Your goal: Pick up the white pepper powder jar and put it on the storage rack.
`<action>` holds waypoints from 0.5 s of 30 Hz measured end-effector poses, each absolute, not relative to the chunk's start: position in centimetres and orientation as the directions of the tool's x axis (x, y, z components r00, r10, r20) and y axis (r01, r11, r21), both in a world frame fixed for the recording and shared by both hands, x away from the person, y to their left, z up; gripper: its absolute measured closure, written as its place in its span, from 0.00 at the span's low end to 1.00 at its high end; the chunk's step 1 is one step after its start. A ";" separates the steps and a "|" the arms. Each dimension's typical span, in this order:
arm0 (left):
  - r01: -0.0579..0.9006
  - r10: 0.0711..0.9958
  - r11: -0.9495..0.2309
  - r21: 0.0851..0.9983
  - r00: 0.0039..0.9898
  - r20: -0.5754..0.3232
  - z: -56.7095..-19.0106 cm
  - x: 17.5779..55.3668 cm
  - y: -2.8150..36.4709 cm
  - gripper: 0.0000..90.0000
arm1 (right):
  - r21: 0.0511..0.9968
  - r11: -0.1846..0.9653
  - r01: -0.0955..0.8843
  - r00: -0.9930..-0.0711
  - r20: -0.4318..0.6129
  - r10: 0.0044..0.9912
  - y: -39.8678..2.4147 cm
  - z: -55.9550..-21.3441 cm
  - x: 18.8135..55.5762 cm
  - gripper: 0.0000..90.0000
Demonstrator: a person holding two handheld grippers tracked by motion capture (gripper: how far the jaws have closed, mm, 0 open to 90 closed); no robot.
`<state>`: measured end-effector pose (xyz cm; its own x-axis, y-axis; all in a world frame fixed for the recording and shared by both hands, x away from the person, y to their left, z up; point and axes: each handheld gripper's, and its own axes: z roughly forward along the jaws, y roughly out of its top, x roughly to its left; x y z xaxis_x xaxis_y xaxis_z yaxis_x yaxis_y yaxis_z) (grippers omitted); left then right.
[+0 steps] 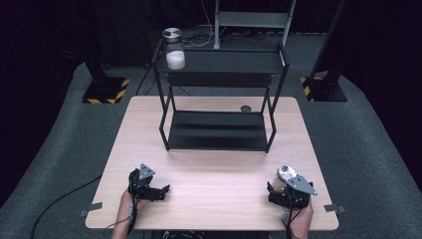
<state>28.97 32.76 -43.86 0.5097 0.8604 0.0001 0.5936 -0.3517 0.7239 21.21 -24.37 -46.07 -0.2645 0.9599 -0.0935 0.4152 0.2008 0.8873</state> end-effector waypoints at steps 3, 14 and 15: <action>0.597 0.860 -0.349 0.722 0.510 -0.006 -43.8 29.1 32.8 0.00 | 0.878 0.188 0.440 -0.288 -0.061 0.956 -25.0 -45.7 21.8 0.00; 0.598 0.862 -0.348 0.722 0.507 -0.005 -43.8 29.0 32.8 0.00 | 0.872 0.165 0.461 -0.297 -0.024 0.955 -25.6 -45.5 22.5 0.00; 0.598 0.862 -0.348 0.722 0.507 -0.004 -43.8 29.0 32.8 0.00 | 0.875 0.162 0.456 -0.293 -0.024 0.956 -25.6 -45.6 22.3 0.01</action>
<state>29.05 32.81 -43.84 0.5072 0.8618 -0.0044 0.5977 -0.3480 0.7222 22.34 -25.57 -45.62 -0.2926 0.9559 -0.0239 0.4563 0.1615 0.8751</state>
